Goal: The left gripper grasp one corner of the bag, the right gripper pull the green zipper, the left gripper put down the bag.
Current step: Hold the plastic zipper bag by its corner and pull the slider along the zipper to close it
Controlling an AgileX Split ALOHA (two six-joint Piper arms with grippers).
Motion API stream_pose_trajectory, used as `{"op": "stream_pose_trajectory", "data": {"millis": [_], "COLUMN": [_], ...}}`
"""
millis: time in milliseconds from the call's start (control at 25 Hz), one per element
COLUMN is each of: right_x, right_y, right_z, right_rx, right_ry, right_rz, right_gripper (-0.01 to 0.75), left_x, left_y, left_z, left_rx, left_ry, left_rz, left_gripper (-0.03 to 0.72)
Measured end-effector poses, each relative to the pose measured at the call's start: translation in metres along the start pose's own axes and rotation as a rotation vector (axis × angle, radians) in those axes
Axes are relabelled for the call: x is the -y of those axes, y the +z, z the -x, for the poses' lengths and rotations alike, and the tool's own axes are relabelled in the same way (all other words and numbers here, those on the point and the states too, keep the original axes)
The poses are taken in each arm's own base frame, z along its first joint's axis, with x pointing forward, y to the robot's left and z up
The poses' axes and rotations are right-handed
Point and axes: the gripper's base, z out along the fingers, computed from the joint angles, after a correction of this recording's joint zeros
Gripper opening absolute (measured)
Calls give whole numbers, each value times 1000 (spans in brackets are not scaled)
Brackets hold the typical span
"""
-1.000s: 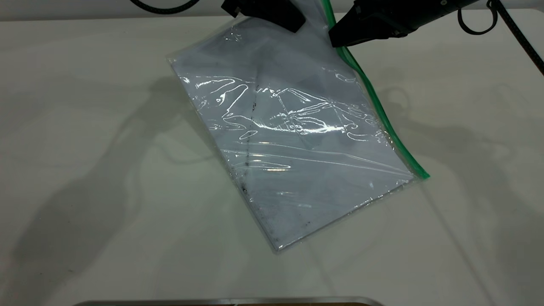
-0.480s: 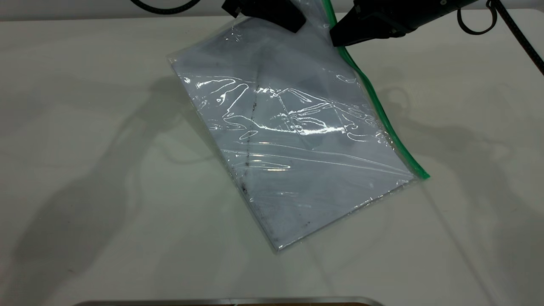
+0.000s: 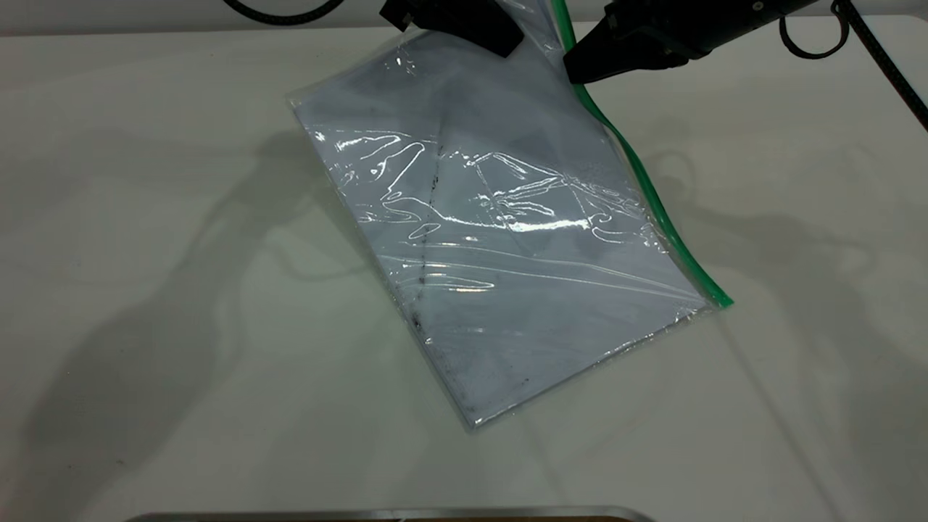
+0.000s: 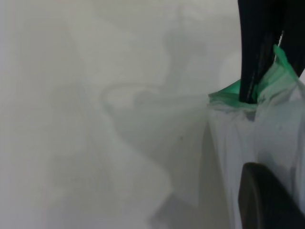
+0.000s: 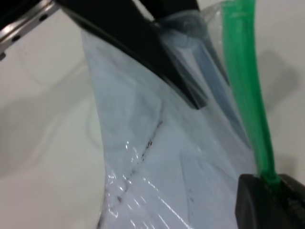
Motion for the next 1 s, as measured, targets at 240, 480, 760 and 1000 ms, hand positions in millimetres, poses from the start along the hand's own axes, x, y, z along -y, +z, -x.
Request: {"op": "stream_pose_trajectory", "data": {"millis": [240,480,760,1000], "right_x": [-1,-1,1,2], "right_y": [-1,-2,-3,-3], "right_z": [-4,-6,-10,-14], "right_rx": [-57,-106,-154,-198], "right_ry": [-26,-34,-38,-35], "right_rz": [8,2,-10,-25], "right_gripper": [37,37,37,37], "left_x": [1,1,2,1], "left_y": [2,4,6,4], "left_z": [1,2,4,4], "left_rx": [-6,-6,-3,8], "left_ry": [5,7,9,3], "left_rz": [-5,-8,-12,-7], "left_gripper": [53,53,53,53]}}
